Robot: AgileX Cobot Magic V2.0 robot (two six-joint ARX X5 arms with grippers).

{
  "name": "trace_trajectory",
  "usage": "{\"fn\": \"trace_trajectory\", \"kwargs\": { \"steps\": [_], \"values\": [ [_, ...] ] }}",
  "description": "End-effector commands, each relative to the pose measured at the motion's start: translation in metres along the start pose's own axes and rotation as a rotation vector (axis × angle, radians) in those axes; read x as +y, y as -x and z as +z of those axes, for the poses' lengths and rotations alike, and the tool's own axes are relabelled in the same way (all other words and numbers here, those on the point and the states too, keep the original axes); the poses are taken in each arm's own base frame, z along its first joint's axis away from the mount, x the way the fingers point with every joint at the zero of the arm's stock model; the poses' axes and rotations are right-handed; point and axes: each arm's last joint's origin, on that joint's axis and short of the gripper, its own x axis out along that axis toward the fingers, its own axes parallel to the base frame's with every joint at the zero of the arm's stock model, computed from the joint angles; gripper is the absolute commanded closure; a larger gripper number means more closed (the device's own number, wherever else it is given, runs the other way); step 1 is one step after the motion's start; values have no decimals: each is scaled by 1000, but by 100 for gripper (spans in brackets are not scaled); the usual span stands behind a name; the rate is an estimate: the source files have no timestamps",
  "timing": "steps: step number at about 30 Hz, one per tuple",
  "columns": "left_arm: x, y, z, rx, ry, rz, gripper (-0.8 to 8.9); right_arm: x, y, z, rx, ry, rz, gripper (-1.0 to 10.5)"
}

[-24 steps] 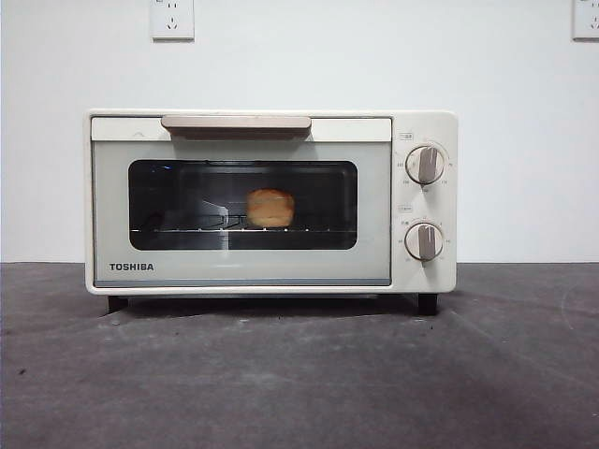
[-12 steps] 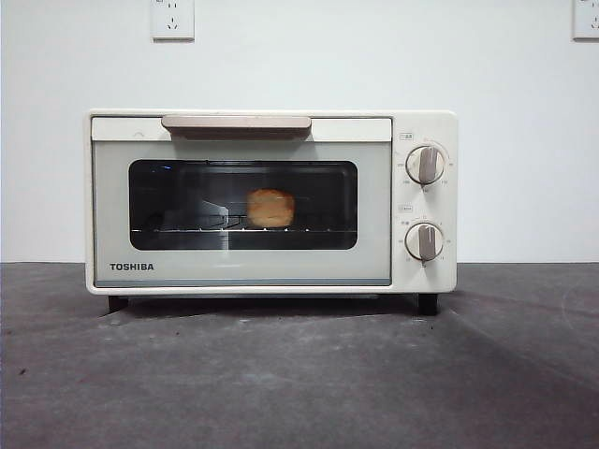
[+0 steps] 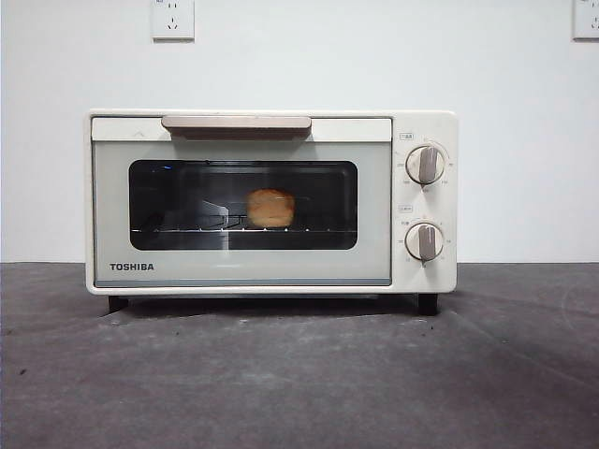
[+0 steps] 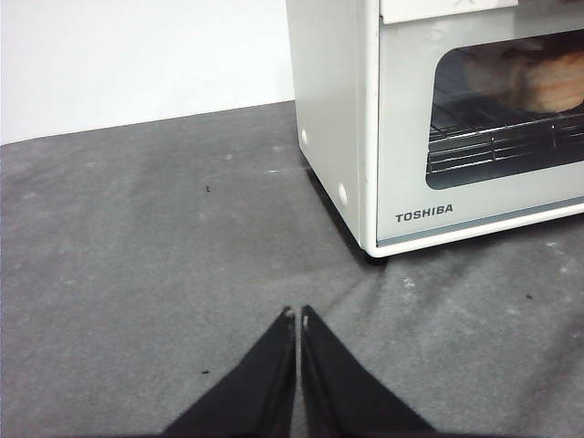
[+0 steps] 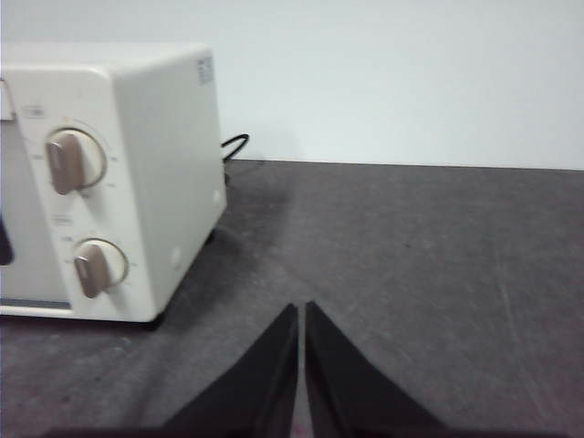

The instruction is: The left arm flap open the oven, the right arm pick bread and place it into oven, the left arm flap close the oven

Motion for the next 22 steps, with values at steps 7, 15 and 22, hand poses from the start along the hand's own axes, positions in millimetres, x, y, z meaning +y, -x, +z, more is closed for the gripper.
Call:
{"fn": "trace_trajectory", "kwargs": {
  "steps": [7,15,22],
  "values": [
    [-1,-2,-7,24,-1,-5,797,-1,1,-17,159,-18,-17,938],
    [-1,-2,-7,24,-1,-6,797,-1,0,-14,126,-16,-12,938],
    [-1,-2,-7,24,-1,-6,797,-1,0,-14,126,-16,-12,938]
  ]
}}
